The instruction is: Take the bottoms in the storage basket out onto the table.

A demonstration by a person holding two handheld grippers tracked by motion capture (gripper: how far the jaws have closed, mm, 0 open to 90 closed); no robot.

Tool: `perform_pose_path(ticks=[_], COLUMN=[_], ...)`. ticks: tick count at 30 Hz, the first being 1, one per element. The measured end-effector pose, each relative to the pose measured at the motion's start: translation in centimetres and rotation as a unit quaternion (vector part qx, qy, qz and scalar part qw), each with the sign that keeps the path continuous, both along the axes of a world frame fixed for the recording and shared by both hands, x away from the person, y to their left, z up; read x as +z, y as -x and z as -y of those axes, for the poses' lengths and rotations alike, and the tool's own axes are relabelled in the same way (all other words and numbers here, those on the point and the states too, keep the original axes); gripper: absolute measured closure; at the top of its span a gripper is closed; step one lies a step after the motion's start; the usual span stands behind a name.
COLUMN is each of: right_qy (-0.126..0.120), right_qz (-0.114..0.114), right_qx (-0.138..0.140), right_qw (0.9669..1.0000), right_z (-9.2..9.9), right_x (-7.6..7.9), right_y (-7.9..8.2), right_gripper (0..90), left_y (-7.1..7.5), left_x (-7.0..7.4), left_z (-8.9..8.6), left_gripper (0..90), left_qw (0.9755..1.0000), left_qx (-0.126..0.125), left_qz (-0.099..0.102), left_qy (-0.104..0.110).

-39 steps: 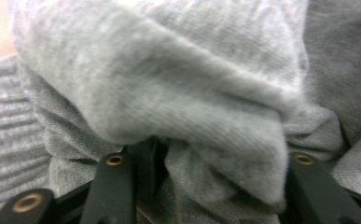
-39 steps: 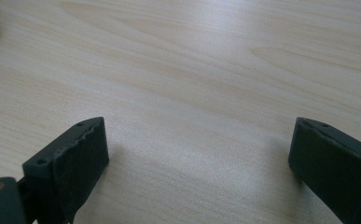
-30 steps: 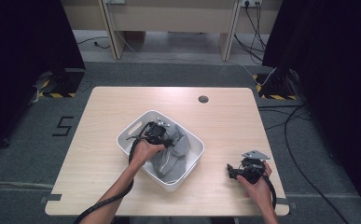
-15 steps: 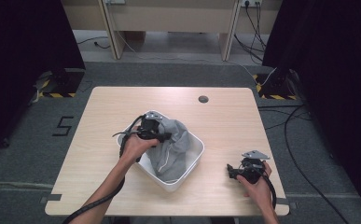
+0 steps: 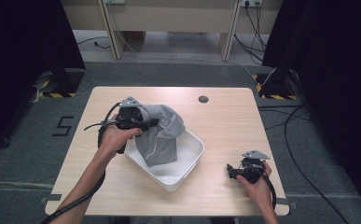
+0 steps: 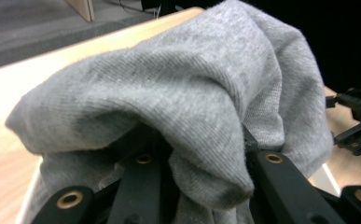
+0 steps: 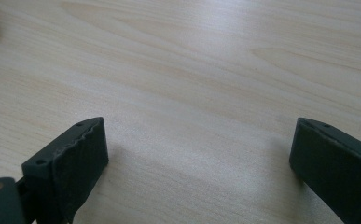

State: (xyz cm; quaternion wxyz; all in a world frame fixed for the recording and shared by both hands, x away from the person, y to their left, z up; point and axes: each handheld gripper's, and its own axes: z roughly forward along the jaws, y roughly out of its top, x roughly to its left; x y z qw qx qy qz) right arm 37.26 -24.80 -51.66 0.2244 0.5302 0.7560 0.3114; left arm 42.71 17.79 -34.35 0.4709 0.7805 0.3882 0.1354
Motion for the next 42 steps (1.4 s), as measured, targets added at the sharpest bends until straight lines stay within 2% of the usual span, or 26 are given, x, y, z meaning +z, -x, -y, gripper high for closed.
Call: perform_pose_path(ticks=[1,2,3,4,5,6,7,8,11,14,15,17,22,23,26,27,28,32,37,38,41,42], right_qy=[0.0,0.0,0.0,0.0,0.0,0.0,0.0,0.0,0.001,0.001,0.002,0.002,0.003,0.003,0.003,0.003,0.003,0.003,0.003,0.002,0.002,0.002], right_qz=[0.0,0.0,0.0,0.0,0.0,0.0,0.0,0.0,0.0,0.0,0.0,0.0,0.0,0.0,0.0,0.0,0.0,0.0,0.0,0.0,0.0,0.0], right_qx=[0.0,0.0,0.0,0.0,0.0,0.0,0.0,0.0,-0.001,-0.001,-0.001,0.0,0.001,0.001,0.001,0.001,0.001,0.0,0.0,-0.001,-0.001,-0.001], right_qw=[1.0,1.0,1.0,1.0,1.0,1.0,1.0,1.0,1.0,1.0,1.0,1.0,1.0,1.0,1.0,1.0,1.0,1.0,1.0,1.0,1.0,1.0], right_z=[0.0,0.0,0.0,0.0,0.0,0.0,0.0,0.0,0.0,-0.1,0.0,0.0,0.0,0.0,0.0,0.0,0.0,0.0,-0.1,-0.1,-0.1,-0.1], right_x=[0.0,0.0,0.0,0.0,0.0,0.0,0.0,0.0,0.0,0.0,0.0,0.0,0.0,0.0,0.0,0.0,0.0,0.0,0.0,0.0,0.0,0.0], right_y=[0.0,0.0,0.0,0.0,0.0,0.0,0.0,0.0,-0.1,-0.1,-0.1,-0.1,-0.1,-0.1,-0.1,-0.1,-0.1,-0.1,-0.1,-0.1,-0.1,-0.1], right_gripper=[5.1,5.1,5.1,5.1,5.1,5.1,5.1,5.0,4.8,4.8,4.8,4.8,4.7,4.7,4.7,4.7,4.7,4.7,4.7,4.7,4.7,4.7], left_y=[0.0,0.5,0.5,1.0,1.0,1.2,1.9,1.9,3.3,4.0,4.0,4.7,5.4,5.8,6.1,6.5,6.5,7.5,8.2,8.5,8.8,9.0], left_x=[0.0,1.1,1.1,2.3,2.3,2.9,4.1,4.1,5.9,6.9,6.9,7.4,7.3,7.2,7.2,7.1,7.1,6.3,5.2,4.6,3.9,3.1], left_z=[0.0,-0.6,-0.6,-1.2,-1.2,-1.6,-2.5,-2.5,-4.3,-5.8,-5.8,-7.3,-9.2,-10.1,-11.0,-11.9,-11.9,-13.9,-15.4,-16.1,-16.7,-17.1], left_gripper=[71.1,71.1,71.1,71.1,71.1,71.1,71.1,71.1,71.0,71.0,71.0,70.9,71.0,70.9,71.0,71.0,71.0,71.0,70.9,70.9,70.9,71.0], left_qw=[1.0,0.9999,0.9999,0.9998,0.9998,0.9996,0.9991,0.9991,0.9977,0.997,0.997,0.9964,0.9961,0.9958,0.9954,0.9954,0.9954,0.9947,0.994,0.9936,0.9933,0.993], left_qx=[0.0,0.0,0.0,0.003,0.003,0.004,0.01,0.01,0.018,0.027,0.027,0.037,0.05,0.057,0.061,0.065,0.065,0.082,0.094,0.101,0.106,0.112], left_qz=[0.0,0.011,0.011,0.021,0.021,0.027,0.042,0.042,0.064,0.07,0.07,0.072,0.069,0.068,0.066,0.064,0.064,0.059,0.054,0.05,0.044,0.038], left_qy=[0.0,0.0,0.0,0.001,0.001,0.001,0.002,0.002,0.014,0.02,0.02,0.026,0.023,0.026,0.032,0.031,0.031,0.016,0.013,0.015,0.012,0.008])
